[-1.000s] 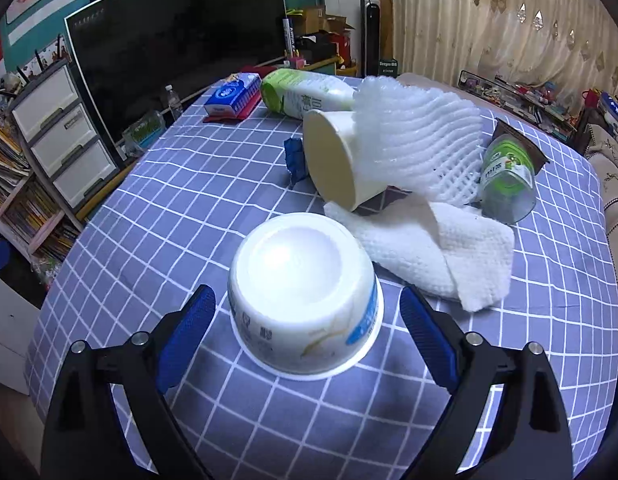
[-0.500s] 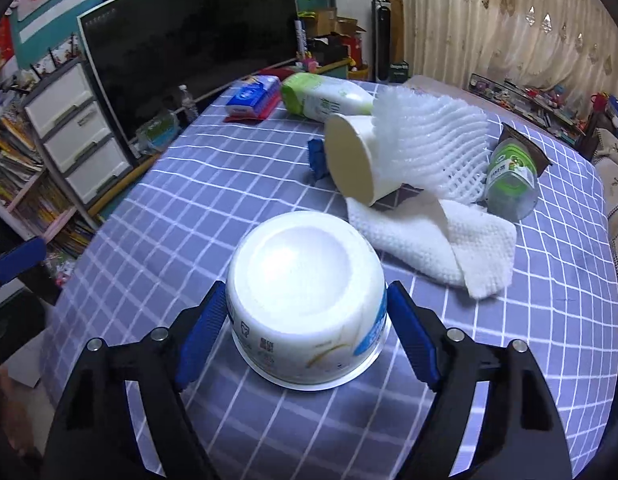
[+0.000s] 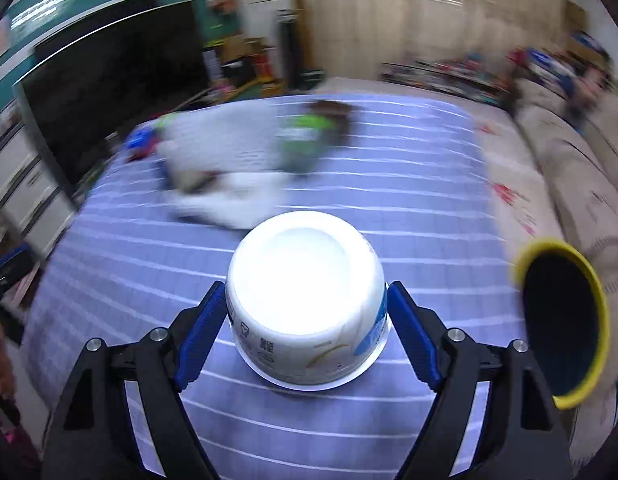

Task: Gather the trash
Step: 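Grasp the upside-down white paper bowl with the right tool and drop it into the bin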

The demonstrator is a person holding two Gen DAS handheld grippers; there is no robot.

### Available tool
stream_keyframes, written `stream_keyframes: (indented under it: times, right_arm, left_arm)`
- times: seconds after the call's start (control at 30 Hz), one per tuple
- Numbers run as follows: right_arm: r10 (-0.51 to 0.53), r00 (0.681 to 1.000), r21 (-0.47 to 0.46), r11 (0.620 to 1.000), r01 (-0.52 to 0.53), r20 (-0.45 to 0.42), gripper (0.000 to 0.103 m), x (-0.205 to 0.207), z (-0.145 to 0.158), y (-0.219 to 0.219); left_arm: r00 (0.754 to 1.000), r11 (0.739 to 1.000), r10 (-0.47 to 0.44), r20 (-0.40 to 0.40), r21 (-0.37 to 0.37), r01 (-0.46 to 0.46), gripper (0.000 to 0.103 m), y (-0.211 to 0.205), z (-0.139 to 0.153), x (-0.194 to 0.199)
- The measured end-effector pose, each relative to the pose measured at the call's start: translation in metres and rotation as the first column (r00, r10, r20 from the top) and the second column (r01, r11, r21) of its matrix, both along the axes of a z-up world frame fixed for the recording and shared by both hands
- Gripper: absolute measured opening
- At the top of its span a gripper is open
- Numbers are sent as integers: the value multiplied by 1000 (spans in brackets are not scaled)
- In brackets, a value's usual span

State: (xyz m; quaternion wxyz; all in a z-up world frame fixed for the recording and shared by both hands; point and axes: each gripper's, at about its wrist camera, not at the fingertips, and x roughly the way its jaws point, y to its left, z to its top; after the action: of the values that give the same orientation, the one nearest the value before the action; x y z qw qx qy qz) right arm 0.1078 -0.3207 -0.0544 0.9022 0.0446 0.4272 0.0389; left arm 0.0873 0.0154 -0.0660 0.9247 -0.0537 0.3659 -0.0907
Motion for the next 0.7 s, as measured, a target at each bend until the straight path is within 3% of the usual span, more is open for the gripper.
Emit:
stream_keyframes:
  times: [0.13,0.33,0.53,0.7]
  right_arm:
    - [-183,983,-20,983,183,-14,77,-10,-9,-78]
    - [-387,920,-69,921,383,-62,77,-13,-33,-173]
    - [-488,863,-98,873,478,-130,77,-6,-68,-230]
    - [-514,840,-112,857,502,-174,82,4,-90,-248]
  left_arm:
    - [999,999,-33,-15,-3,33,98,-20,-4,9]
    - [995,996,-85,-43,2,85,98,-59,-11,26]
    - [992,993,-112,-61,23,113,98,-90,-14,43]
    - [990,991,-125,-71,41,128,98,-105,-15,52]
